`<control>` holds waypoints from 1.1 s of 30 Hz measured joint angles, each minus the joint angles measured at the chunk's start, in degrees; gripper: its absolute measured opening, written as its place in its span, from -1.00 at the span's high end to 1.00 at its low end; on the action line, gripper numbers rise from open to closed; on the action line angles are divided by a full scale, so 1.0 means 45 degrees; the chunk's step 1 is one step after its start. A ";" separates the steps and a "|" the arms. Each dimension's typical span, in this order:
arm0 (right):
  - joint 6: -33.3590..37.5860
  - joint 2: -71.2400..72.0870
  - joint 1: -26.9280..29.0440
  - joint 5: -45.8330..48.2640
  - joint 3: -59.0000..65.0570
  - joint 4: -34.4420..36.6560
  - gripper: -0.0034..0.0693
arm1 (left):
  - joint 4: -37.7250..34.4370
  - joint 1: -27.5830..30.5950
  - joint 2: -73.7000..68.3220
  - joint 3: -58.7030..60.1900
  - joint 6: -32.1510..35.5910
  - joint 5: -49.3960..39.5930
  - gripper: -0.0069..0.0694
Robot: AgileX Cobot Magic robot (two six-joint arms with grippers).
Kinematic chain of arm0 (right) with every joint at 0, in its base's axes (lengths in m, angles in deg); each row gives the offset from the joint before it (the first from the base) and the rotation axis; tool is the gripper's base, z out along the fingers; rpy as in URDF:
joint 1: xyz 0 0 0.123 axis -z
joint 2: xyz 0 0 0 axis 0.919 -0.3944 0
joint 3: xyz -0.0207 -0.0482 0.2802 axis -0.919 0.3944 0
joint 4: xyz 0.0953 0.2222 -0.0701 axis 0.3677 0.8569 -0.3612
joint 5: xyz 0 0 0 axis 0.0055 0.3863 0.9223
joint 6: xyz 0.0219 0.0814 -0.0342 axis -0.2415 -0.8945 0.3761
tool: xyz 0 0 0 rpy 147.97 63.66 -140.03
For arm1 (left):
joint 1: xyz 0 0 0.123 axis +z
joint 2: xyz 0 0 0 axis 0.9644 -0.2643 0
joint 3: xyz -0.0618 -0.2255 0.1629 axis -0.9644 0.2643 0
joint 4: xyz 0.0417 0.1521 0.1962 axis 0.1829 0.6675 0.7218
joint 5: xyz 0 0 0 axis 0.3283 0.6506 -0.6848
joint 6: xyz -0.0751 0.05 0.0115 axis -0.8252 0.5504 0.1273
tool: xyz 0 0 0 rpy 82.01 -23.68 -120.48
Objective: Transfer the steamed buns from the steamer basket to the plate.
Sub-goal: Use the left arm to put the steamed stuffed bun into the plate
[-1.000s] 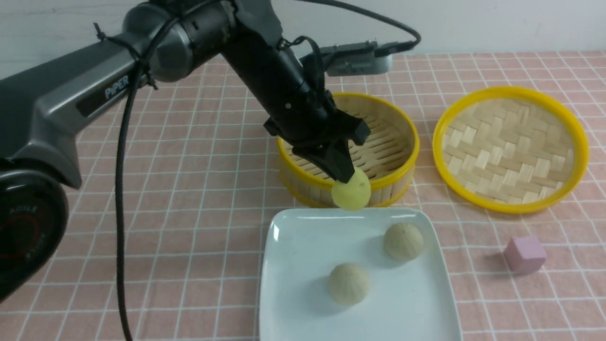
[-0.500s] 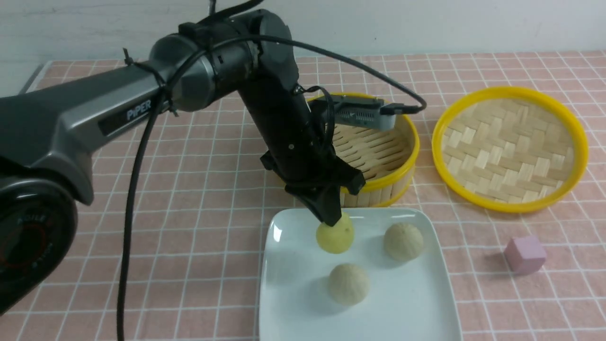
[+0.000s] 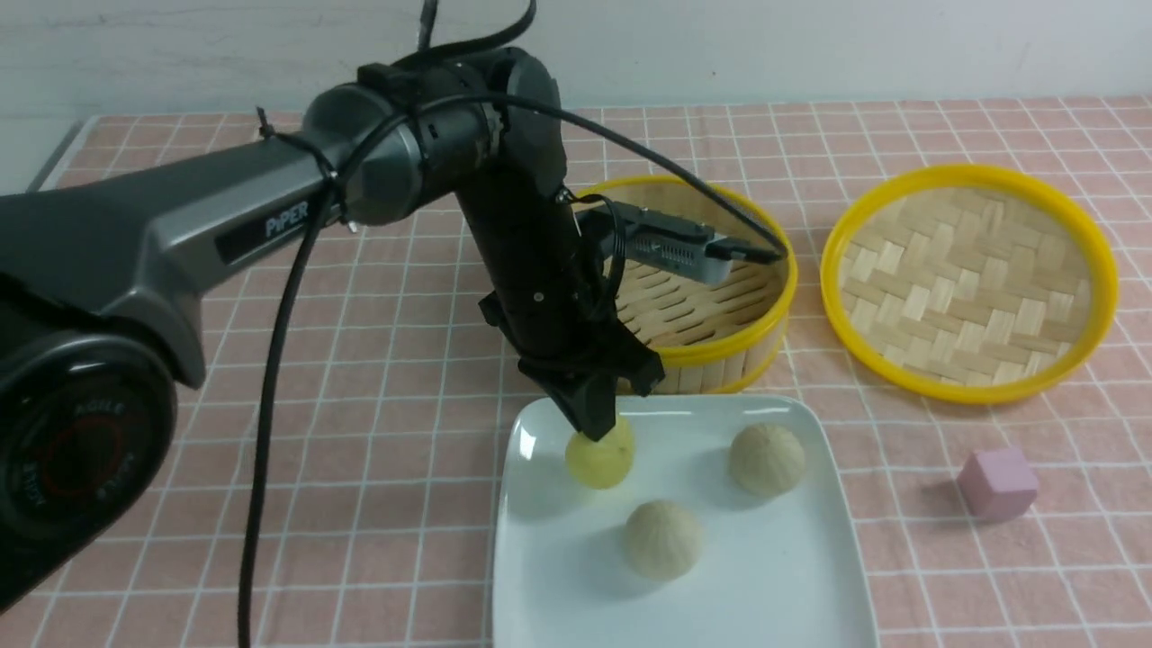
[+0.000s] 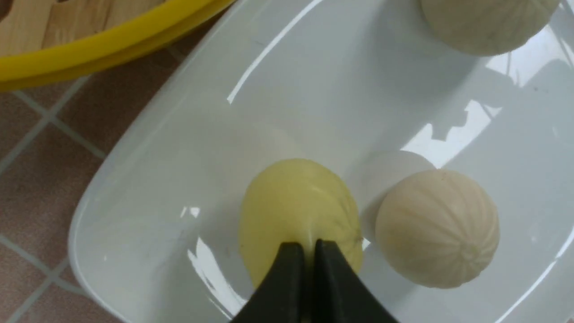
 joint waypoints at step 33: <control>0.0054 0.0000 0.0000 0.0000 0.0000 0.0000 -0.31 | 0.0730 0.0000 -0.0426 0.0000 -0.0619 0.0093 -0.03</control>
